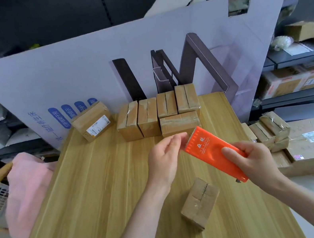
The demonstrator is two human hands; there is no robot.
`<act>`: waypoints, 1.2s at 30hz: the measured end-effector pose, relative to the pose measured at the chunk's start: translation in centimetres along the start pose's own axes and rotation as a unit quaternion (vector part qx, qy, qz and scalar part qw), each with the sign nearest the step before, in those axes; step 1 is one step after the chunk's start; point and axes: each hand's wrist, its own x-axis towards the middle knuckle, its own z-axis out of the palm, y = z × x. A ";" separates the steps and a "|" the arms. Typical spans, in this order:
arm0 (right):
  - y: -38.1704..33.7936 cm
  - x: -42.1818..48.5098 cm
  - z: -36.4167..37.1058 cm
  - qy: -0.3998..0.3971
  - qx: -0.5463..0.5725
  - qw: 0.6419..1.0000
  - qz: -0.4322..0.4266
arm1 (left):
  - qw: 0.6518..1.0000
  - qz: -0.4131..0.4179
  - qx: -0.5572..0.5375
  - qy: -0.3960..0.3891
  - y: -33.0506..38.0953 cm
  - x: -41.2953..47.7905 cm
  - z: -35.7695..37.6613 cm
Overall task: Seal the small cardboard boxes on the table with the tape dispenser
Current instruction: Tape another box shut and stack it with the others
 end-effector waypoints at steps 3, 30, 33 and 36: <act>-0.5 0.1 0.0 0.011 -0.016 1.000 -0.011 | 0.998 0.036 0.048 -0.010 1.0 -0.3 0.2; -0.6 -1.6 -2.5 0.016 -0.214 0.977 0.010 | 0.968 -0.162 0.044 0.186 -0.1 5.7 -2.0; 2.2 -2.8 -4.1 0.017 -0.248 0.967 0.056 | 0.973 -0.178 0.076 0.126 -3.2 4.7 -0.5; 4.9 -3.7 -4.8 0.004 -0.314 0.943 0.109 | 0.968 -0.215 0.096 0.089 -6.9 3.4 1.7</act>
